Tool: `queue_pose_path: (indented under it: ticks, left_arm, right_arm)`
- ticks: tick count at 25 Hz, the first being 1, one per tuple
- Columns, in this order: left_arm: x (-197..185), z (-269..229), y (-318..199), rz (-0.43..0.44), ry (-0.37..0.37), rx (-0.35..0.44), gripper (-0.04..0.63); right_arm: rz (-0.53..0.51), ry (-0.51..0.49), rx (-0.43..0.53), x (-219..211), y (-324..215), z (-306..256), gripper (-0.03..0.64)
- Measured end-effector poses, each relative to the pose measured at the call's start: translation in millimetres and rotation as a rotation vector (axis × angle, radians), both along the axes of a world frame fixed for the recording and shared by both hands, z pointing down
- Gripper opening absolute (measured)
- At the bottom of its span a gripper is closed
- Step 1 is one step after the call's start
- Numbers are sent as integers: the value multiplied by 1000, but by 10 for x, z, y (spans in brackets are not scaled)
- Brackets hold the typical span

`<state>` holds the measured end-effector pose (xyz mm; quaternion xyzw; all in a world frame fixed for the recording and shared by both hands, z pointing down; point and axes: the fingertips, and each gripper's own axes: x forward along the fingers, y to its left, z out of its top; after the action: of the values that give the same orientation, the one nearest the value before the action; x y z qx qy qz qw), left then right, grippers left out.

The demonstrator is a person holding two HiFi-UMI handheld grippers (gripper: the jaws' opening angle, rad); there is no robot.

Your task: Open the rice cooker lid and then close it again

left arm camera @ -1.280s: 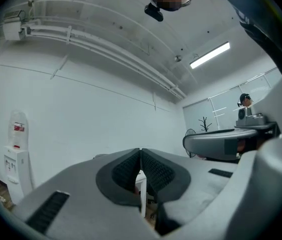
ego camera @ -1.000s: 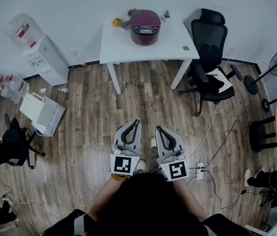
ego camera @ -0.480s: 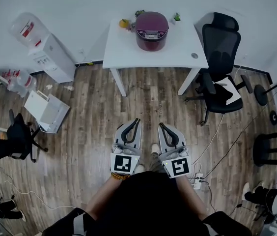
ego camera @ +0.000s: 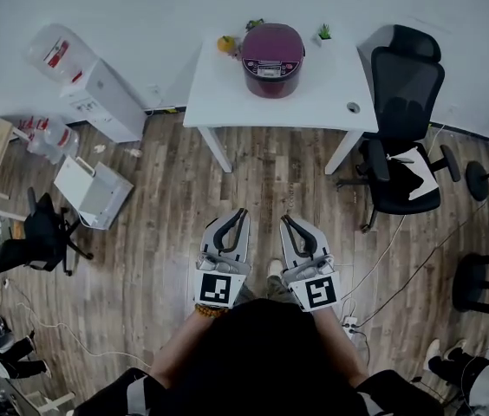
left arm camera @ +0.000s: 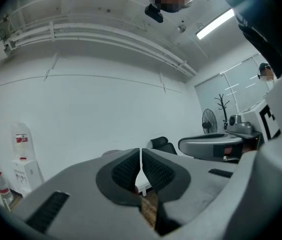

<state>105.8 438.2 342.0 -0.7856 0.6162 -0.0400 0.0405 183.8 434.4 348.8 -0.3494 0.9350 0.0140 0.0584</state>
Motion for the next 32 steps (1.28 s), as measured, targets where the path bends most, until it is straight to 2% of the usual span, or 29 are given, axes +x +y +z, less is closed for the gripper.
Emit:
queue_pose_path:
  ticks: [7, 10, 13, 24, 29, 32]
  left_arm:
    - [-36, 123, -137, -82, 4, -26, 35]
    - [-147, 194, -255, -105, 12, -42, 35]
    - [-226, 314, -417, -108, 30, -59, 35]
    - [-229, 321, -1415, 9, 66, -32, 35]
    - [-376, 338, -1835, 40, 83, -47, 35]
    - [-512, 341, -2075, 55, 83, -44, 35]
  right_arm:
    - [-49, 9, -29, 97, -334, 162, 31]
    - [-106, -4, -13, -7, -412, 146, 31]
    - [-119, 3, 6, -101, -517, 129, 31]
    - [-2, 85, -18, -100, -1276, 142, 31]
    - [54, 135, -39, -174, -1766, 146, 31]
    - [83, 149, -18, -284, -2032, 77, 31]
